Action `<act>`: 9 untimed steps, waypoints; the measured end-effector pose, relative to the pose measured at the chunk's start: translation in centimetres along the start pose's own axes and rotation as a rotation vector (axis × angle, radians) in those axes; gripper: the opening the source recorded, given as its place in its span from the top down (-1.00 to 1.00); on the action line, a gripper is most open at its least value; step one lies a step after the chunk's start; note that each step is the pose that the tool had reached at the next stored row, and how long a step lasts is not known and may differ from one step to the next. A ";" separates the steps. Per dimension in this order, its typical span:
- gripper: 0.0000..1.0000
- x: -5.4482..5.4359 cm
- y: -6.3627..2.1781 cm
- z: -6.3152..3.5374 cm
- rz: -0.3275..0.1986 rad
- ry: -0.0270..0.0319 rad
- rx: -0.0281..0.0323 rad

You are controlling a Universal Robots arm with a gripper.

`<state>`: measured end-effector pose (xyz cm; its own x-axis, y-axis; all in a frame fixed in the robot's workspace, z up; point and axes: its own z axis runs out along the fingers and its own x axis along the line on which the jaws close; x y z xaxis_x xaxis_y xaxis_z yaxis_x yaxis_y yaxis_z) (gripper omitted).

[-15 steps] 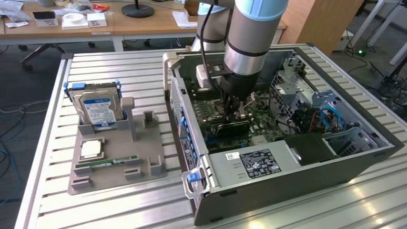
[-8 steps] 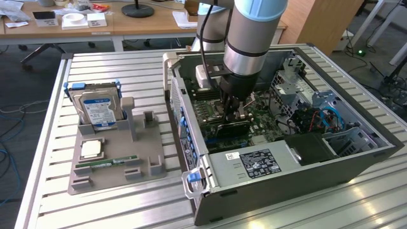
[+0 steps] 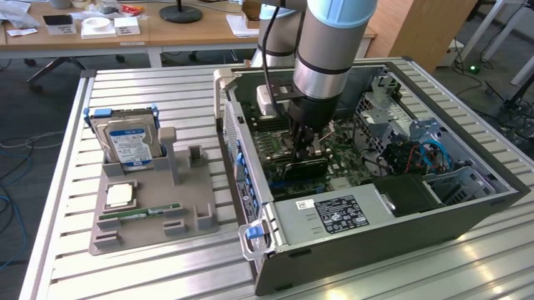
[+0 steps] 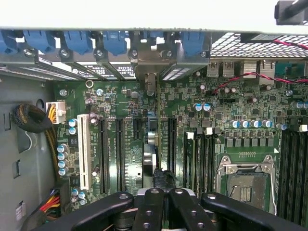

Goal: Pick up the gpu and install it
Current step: 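Press down on the gpu until it lock into place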

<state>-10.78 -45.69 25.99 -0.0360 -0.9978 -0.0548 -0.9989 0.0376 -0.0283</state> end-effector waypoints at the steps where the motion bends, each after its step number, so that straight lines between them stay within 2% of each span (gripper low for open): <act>1: 0.79 0.0 0.00 0.00 0.000 0.0000 0.0000; 9: 0.79 0.0 0.00 0.01 0.000 0.0000 0.0001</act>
<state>-10.78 -45.69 25.97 -0.0360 -0.9978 -0.0549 -0.9989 0.0376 -0.0284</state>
